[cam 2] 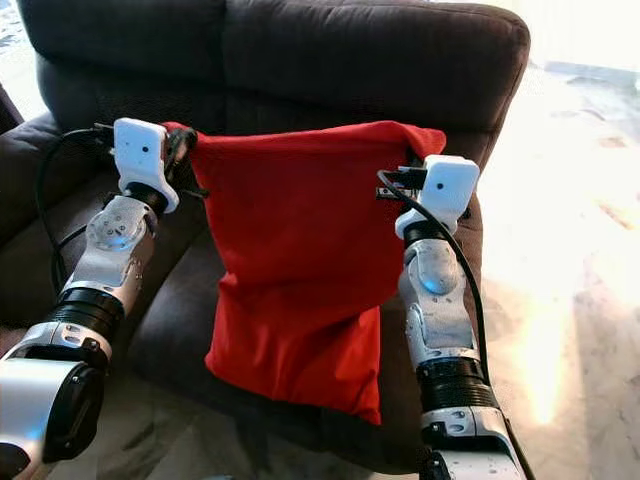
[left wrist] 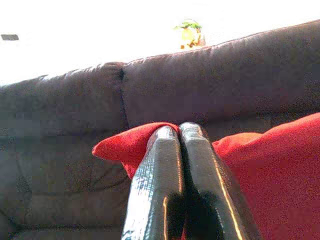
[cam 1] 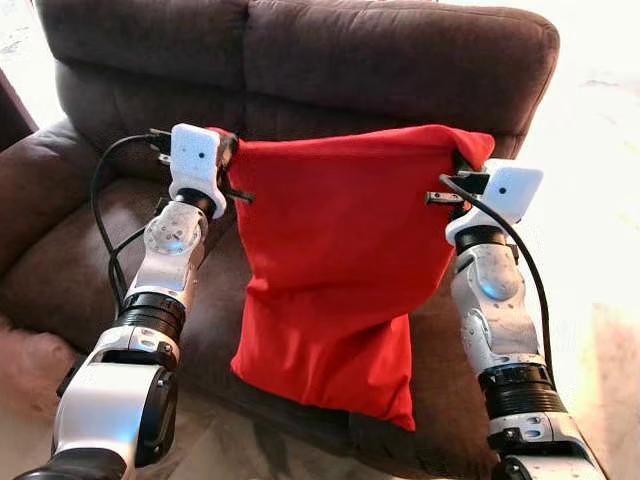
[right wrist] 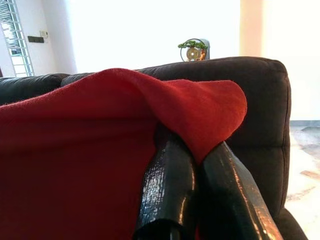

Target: Move the pillow to the sofa from floor

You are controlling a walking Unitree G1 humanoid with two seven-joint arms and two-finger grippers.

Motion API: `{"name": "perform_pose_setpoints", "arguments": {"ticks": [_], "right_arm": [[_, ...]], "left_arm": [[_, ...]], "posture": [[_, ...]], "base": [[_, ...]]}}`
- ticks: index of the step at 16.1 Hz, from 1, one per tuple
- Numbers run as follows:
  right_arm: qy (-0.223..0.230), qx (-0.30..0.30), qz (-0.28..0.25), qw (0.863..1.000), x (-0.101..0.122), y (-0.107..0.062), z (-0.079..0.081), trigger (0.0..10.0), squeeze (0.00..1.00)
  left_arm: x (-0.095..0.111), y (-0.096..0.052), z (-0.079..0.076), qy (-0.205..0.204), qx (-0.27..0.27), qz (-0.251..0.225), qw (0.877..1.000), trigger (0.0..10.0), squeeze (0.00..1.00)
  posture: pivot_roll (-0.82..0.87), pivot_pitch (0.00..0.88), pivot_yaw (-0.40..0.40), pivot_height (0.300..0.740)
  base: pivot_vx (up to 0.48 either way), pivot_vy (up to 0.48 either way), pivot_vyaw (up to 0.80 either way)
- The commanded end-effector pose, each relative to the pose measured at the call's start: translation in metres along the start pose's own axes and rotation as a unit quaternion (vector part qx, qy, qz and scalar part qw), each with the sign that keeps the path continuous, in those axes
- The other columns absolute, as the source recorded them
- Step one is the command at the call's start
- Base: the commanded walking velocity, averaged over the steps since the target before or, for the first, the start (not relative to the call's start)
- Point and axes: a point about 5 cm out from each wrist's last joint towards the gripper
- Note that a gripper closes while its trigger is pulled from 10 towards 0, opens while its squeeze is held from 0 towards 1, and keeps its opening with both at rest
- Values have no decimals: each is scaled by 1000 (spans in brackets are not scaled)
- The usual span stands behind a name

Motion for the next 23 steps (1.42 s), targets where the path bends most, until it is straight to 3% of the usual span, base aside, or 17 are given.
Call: {"name": "perform_pose_setpoints", "arguments": {"ticks": [1, 2, 3, 5, 6, 11, 16, 19, 23], "right_arm": [[2, -45, -31, 999, 13, 2, -19, 10000, 0], [2, -44, -30, 999, 12, 2, -19, 10000, 0], [2, -44, -31, 999, 13, 2, -19, 10000, 0], [1, -44, -32, 999, 13, 2, -19, 10000, 0], [0, -44, -31, 999, 13, 2, -19, 10000, 0], [5, -34, -35, 999, 11, 3, -15, 10000, 0], [-13, -11, -9, 1000, 1, 2, -9, 10000, 0], [-22, 11, 3, 1000, -2, 12, -2, 10000, 0], [-39, 53, 18, 998, 2, 38, 15, 10000, 0]], "left_arm": [[-7, -3, 29, 18, 63, 26, 998, 10000, 0], [-10, -4, 24, 12, 55, 32, 998, 10000, 839], [-11, -5, 21, 7, 55, 32, 998, 10000, 1000], [-13, -6, 22, 16, 59, 40, 997, 10000, 1000], [-14, -6, 23, 32, 64, 47, 996, 10000, 0], [-15, -10, 21, 44, 66, 42, 996, 10000, 0], [-14, -16, 17, 43, 74, 37, 996, 10000, 0], [-14, -16, 23, 41, 89, 35, 995, 10000, 0], [-12, -17, 27, 39, 102, 34, 993, 10000, 0]], "posture": [[46, 28, -1, 740], [38, 30, 1, 740], [38, 31, 1, 740], [39, 33, 0, 740], [41, 35, -3, 740], [46, 37, -8, 740], [51, 38, -14, 740], [50, 33, -17, 740], [62, 29, -29, 740]], "base": [[0, 0, -775], [0, 0, -769], [0, 0, -763], [0, 0, -763], [0, 0, -763], [0, 0, -717], [0, 0, 0], [0, 0, 0], [0, 0, 0]]}}
Point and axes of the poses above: a point about 5 cm out from each wrist's last joint towards the gripper, its own y axis pointing out of the wrist towards the gripper, its own x axis along the axis of the wrist's last joint, z = x × y, and after that the axes turned 14 degrees about y, right-handed
